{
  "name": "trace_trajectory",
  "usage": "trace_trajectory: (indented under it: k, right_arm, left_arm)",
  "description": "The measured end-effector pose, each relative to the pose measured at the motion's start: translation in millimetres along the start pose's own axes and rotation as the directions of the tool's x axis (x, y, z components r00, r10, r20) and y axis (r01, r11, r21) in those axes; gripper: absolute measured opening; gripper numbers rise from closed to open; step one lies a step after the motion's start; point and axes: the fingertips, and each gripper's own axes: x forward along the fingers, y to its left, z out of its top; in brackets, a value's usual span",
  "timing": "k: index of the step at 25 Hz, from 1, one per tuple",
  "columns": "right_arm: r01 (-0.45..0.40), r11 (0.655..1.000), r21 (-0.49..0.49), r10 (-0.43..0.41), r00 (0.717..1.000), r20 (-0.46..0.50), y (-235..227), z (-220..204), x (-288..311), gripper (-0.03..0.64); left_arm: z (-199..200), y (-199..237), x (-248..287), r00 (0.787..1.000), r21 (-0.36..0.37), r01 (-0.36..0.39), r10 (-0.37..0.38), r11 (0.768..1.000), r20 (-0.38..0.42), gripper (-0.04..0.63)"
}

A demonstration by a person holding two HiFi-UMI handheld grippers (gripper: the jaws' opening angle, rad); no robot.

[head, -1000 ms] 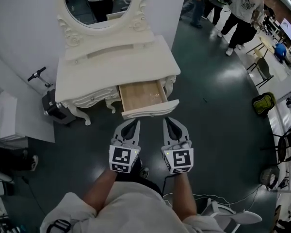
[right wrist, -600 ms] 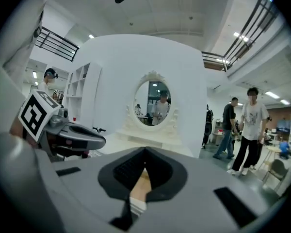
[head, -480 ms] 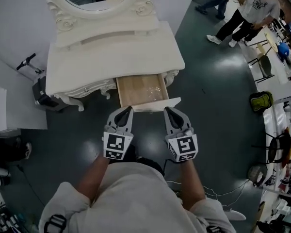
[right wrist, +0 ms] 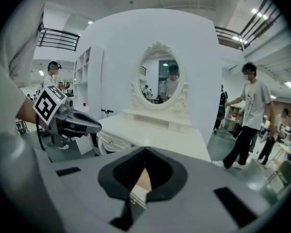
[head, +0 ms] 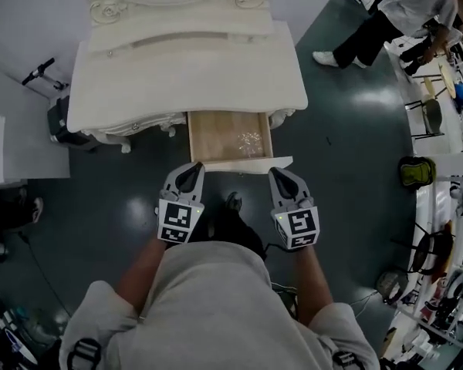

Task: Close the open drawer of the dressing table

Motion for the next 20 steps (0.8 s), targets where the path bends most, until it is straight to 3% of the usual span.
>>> trace_trajectory:
  k: [6, 11, 15, 20]
  right_arm:
    - [-0.109, 0.993, -0.042, 0.108, 0.994, -0.029, -25, -22, 13, 0.015]
    - [-0.176, 0.982, -0.071, 0.172, 0.983, -0.057, -51, -53, 21, 0.015]
    - [-0.190, 0.977, -0.094, 0.178, 0.976, -0.124, -70, -87, 30, 0.015]
    - [-0.194, 0.974, -0.121, 0.165, 0.963, -0.212, -88, -124, 40, 0.016]
  left_arm:
    - [-17, -7, 14, 0.994, -0.013, -0.087, 0.086, 0.996, -0.070, 0.008]
    - [-45, -21, 32, 0.981, 0.013, -0.118, 0.119, 0.993, -0.151, 0.008]
    - [-77, -14, 36, 0.954, 0.028, -0.176, 0.178, 0.984, -0.240, 0.008]
    - [-121, 9, 37, 0.913, 0.067, -0.196, 0.207, 0.978, -0.351, 0.008]
